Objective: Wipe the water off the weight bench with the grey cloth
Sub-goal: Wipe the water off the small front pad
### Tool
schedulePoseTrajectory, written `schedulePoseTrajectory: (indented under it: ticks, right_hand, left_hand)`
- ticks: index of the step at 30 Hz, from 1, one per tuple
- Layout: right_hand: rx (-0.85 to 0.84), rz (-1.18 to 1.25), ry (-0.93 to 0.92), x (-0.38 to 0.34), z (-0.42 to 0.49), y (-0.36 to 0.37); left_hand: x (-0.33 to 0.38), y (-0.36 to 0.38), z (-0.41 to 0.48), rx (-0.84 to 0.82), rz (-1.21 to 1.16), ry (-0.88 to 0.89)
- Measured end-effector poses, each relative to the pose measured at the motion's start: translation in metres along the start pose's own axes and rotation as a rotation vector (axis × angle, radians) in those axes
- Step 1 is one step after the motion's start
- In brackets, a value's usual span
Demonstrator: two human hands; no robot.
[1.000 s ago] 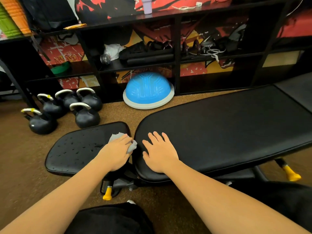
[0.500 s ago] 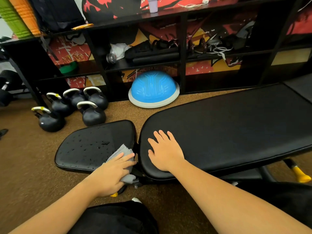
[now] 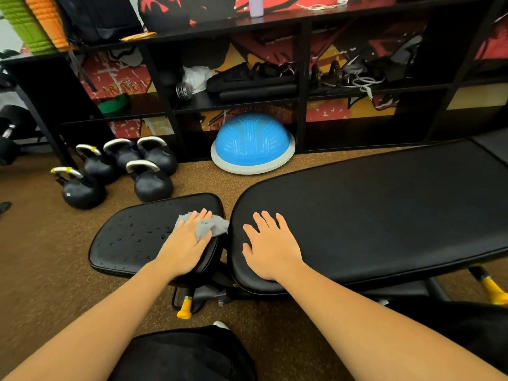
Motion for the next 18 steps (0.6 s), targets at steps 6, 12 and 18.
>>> schedulePoseTrajectory:
  ticks: [6, 12, 18]
  right_hand:
    - [-0.006, -0.007, -0.015, 0.003, -0.001, 0.001]
    - [-0.009, -0.002, -0.008, 0.002, -0.001, 0.002]
    - [-0.018, -0.008, -0.009, 0.002, -0.002, 0.001]
  left_hand:
    - [0.008, 0.000, -0.041, -0.127, -0.137, 0.299]
    - [-0.020, 0.003, -0.110, -0.031, 0.144, 0.535]
    - [-0.041, 0.025, -0.123, 0.139, 0.335, 0.587]
Point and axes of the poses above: each hand's wrist, its own z-axis towards the middle knuckle, its own y-axis out of the palm, x = y × z, the point moved 7 cm from there along z, towards the middle knuckle, and after that the axes turned 7 degrees about z, right-handed, at the moved point
